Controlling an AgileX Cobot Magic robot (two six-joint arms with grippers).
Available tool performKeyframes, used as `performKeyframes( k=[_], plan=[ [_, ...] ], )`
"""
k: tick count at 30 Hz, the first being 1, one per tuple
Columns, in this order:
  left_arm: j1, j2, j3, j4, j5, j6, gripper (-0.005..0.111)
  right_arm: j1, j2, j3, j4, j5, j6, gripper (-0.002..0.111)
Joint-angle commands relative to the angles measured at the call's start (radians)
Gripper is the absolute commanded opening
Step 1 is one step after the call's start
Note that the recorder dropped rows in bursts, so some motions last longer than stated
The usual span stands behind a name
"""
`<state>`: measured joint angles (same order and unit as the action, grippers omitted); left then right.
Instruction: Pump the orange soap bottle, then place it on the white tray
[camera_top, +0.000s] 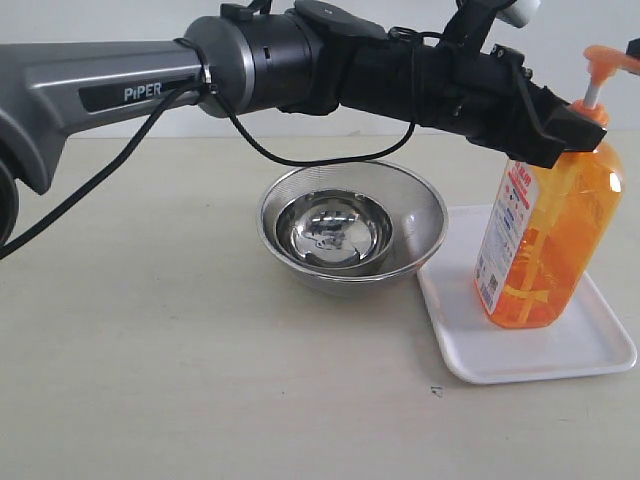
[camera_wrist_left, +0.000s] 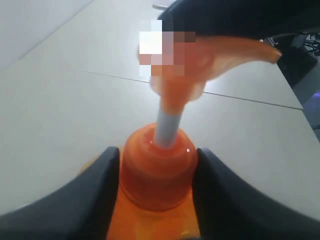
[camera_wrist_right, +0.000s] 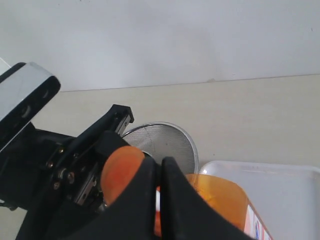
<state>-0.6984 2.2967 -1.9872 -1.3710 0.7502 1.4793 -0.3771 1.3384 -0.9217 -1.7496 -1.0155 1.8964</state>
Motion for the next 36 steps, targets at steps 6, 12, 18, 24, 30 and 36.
performKeyframes(
  k=[6, 12, 18, 24, 30, 36],
  plan=[
    [-0.010, -0.003, -0.002, 0.000, 0.031, -0.029, 0.005, -0.003, -0.082, 0.082, 0.005, 0.136, -0.040, 0.000],
    [-0.010, -0.003, -0.002, 0.000, 0.037, -0.029, 0.005, -0.003, -0.109, 0.083, 0.005, 0.131, -0.023, 0.000],
    [-0.010, -0.003, -0.002, 0.000, 0.037, -0.029, 0.005, -0.003, -0.109, 0.083, 0.005, 0.113, -0.021, 0.000],
    [-0.010, -0.003, -0.002, 0.000, 0.037, -0.029, 0.005, -0.003, -0.109, 0.083, 0.005, 0.099, -0.010, 0.000],
    [-0.010, -0.003, -0.002, 0.000, 0.037, -0.029, 0.005, -0.003, -0.109, 0.083, 0.005, 0.076, -0.004, 0.000],
    [-0.010, -0.003, -0.002, 0.000, 0.037, -0.029, 0.005, -0.003, -0.109, 0.083, 0.005, 0.046, -0.004, 0.000]
  ],
)
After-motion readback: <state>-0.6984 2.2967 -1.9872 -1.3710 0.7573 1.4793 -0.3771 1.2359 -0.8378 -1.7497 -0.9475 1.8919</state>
